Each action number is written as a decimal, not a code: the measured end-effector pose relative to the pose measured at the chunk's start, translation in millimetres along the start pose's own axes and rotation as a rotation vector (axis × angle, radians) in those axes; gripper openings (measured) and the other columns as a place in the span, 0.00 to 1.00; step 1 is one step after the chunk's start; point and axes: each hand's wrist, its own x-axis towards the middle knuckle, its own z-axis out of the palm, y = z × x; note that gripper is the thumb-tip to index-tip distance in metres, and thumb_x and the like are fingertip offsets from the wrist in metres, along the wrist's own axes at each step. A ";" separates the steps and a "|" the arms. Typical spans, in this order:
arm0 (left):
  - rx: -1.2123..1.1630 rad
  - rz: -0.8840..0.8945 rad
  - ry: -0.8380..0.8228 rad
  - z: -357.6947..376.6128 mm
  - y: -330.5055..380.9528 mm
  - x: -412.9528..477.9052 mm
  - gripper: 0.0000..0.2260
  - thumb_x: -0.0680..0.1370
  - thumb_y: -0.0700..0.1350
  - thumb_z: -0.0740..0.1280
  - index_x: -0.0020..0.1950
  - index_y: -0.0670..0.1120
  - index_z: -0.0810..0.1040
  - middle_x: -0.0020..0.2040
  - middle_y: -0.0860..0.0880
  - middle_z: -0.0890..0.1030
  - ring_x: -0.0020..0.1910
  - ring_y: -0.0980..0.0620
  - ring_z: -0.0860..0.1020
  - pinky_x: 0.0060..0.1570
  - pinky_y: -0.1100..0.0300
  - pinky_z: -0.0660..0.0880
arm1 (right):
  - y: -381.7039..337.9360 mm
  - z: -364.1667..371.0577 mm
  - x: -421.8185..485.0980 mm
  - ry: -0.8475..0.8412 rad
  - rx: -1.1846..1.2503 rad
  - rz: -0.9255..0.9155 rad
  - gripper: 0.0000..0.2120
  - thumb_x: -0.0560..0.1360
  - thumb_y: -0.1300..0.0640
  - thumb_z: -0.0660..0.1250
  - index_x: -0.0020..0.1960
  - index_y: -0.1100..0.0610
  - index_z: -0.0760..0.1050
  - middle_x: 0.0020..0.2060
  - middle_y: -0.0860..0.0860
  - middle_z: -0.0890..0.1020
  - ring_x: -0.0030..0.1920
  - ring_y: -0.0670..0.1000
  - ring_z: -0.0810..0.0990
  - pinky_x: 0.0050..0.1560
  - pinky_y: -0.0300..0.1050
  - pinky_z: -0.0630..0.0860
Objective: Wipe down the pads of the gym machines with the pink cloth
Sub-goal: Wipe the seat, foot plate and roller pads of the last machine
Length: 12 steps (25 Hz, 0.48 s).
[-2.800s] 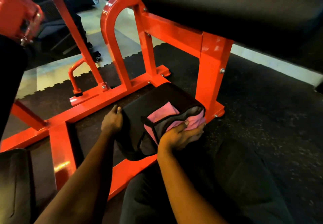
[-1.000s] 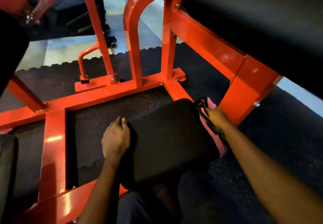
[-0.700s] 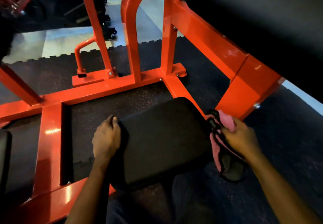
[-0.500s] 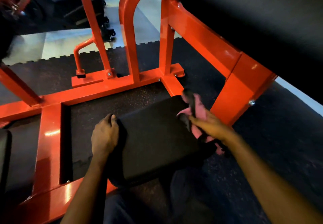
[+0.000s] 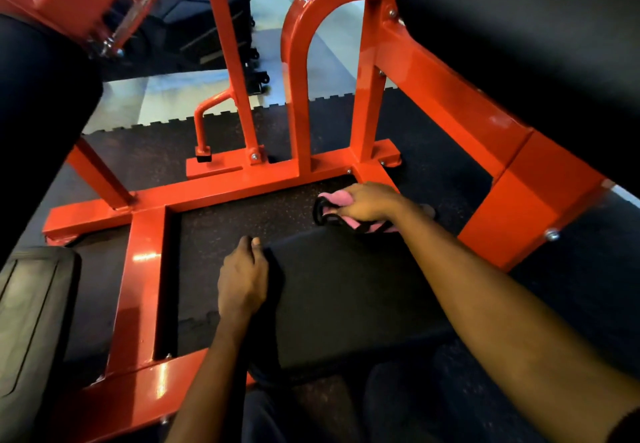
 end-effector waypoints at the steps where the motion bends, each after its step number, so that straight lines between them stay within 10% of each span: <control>1: -0.006 -0.019 0.005 -0.1 -0.8 0.8 0.14 0.85 0.50 0.53 0.50 0.43 0.73 0.52 0.34 0.80 0.53 0.32 0.77 0.50 0.46 0.71 | -6.1 3.6 -0.7 0.015 -0.117 -0.027 0.26 0.73 0.28 0.60 0.47 0.48 0.83 0.37 0.44 0.85 0.37 0.49 0.84 0.31 0.40 0.72; 8: -0.052 -0.031 0.004 -0.3 -8.2 2.6 0.11 0.84 0.49 0.55 0.48 0.45 0.71 0.48 0.36 0.80 0.48 0.34 0.78 0.49 0.43 0.75 | 56.1 -7.4 -16.2 0.133 0.519 0.156 0.04 0.79 0.51 0.70 0.52 0.51 0.81 0.49 0.51 0.85 0.46 0.48 0.81 0.33 0.33 0.73; 12: -0.071 -0.041 -0.002 1.0 -10.3 3.6 0.11 0.84 0.49 0.55 0.46 0.46 0.71 0.47 0.36 0.80 0.48 0.34 0.78 0.48 0.45 0.74 | 48.3 -17.4 -3.4 0.395 0.091 -0.074 0.18 0.75 0.46 0.74 0.63 0.50 0.81 0.57 0.54 0.84 0.57 0.55 0.82 0.50 0.45 0.75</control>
